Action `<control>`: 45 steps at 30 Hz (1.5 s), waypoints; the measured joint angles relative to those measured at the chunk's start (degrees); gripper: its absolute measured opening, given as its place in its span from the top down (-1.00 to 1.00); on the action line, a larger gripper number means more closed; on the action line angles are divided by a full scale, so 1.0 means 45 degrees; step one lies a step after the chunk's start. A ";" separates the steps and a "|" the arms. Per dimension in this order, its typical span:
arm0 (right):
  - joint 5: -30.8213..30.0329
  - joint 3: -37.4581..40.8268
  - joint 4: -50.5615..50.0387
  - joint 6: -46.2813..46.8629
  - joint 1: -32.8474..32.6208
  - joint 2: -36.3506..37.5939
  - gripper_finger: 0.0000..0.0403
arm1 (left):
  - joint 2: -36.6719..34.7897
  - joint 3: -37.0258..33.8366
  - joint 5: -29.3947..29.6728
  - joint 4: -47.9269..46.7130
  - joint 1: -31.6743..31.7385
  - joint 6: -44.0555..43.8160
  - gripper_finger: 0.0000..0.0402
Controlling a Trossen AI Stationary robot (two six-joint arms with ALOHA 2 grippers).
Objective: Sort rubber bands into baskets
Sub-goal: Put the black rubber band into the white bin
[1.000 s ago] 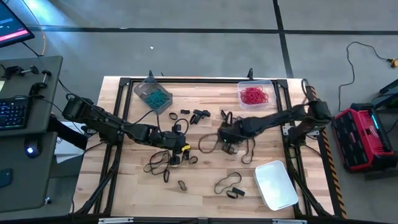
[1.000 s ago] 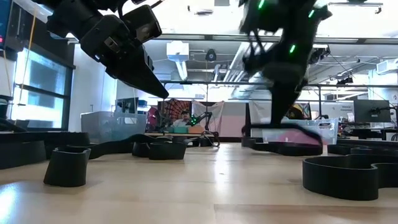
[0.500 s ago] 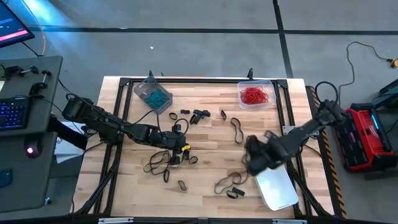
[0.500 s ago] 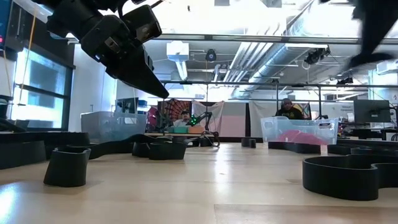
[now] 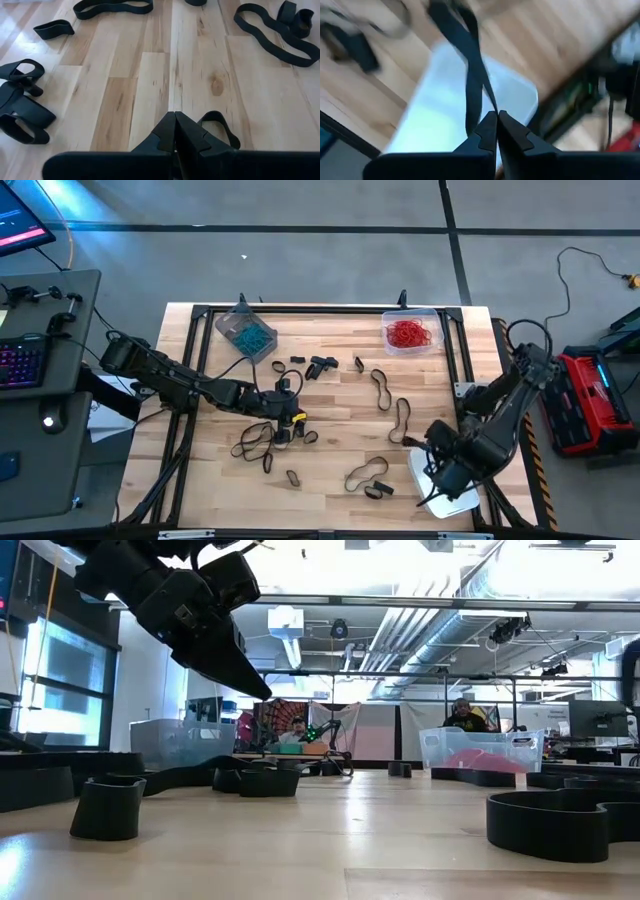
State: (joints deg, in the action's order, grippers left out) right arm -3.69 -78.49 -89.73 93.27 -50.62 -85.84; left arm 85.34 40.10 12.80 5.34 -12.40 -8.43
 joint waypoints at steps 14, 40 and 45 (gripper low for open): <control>0.1306 0.4658 0.6574 0.1408 -0.0196 -0.0010 1.00 | -0.0005 0.0000 -0.0102 0.0091 0.0000 0.0015 1.00; 0.0469 0.5366 0.7014 0.1841 0.2470 -0.0010 1.00 | -0.0005 0.0000 -0.0141 0.0122 0.0000 0.0015 1.00; -0.0233 0.5366 0.6878 0.1890 0.2782 -0.0005 1.00 | -0.0005 0.0000 -0.0141 0.0122 0.0000 0.0015 1.00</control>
State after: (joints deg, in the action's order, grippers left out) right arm -4.73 -54.35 -58.78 101.78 -38.11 -85.86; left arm 85.32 40.10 12.16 5.89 -12.40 -8.36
